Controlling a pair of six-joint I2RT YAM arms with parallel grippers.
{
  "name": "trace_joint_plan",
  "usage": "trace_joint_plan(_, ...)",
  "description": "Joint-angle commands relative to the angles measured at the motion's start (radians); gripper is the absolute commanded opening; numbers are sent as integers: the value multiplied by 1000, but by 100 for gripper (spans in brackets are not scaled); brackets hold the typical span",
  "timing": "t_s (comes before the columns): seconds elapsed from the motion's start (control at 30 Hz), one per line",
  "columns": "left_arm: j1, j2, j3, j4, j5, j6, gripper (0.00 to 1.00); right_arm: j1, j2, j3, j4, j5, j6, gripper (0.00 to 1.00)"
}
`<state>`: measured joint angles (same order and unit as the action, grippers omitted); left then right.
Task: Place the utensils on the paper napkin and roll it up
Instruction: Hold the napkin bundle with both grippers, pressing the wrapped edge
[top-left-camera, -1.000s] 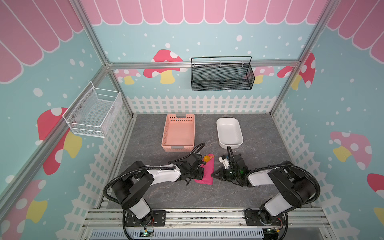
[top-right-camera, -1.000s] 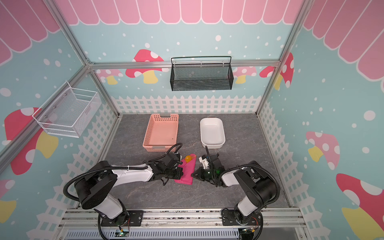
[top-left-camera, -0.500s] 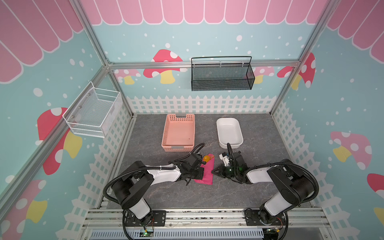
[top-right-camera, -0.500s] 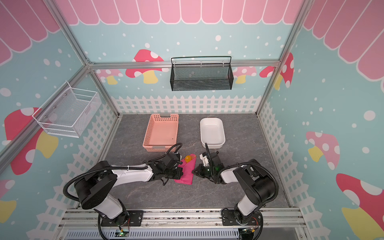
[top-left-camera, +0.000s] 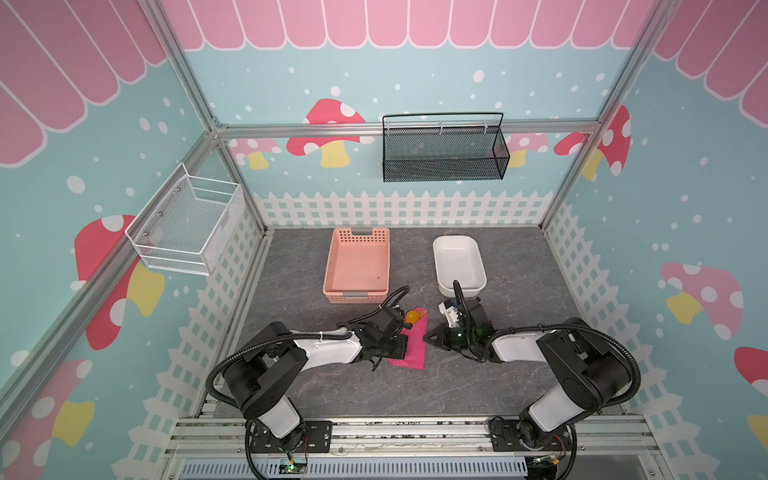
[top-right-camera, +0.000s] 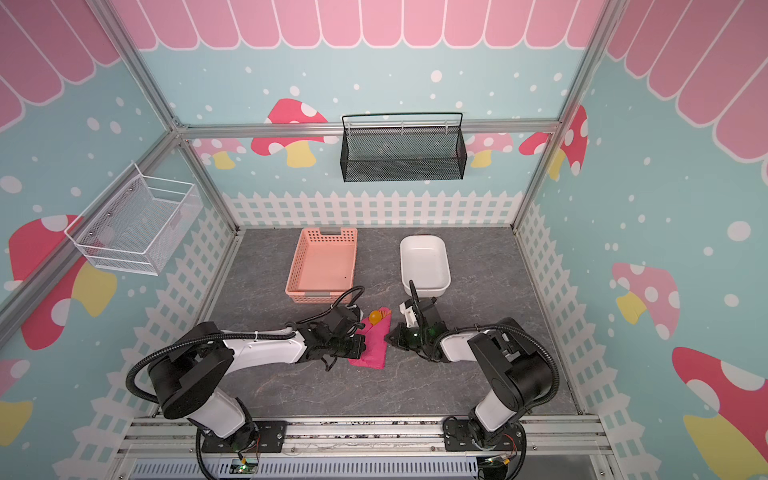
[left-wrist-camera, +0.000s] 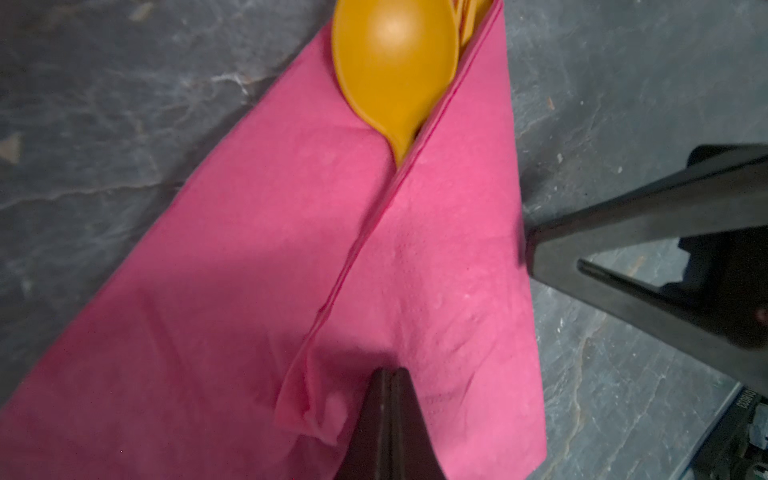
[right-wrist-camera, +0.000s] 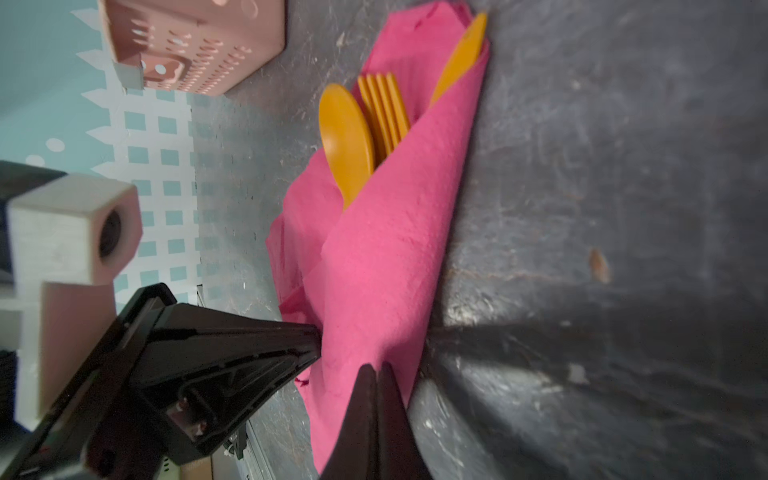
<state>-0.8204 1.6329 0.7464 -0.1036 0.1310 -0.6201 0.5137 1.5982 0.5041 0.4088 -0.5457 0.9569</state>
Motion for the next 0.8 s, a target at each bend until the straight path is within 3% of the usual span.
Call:
trace_joint_plan(0.0,3,0,-23,-55,-21,11,3,-13,27,36,-3,24,-29,3)
trace_joint_plan(0.37,0,-10,-35,-47,-5,5,3,-21,130,42,-39,11,-54,2)
trace_joint_plan(0.77,-40,-73,-88,-39,16,-7,3,55,18,-57,-44,3,9,2)
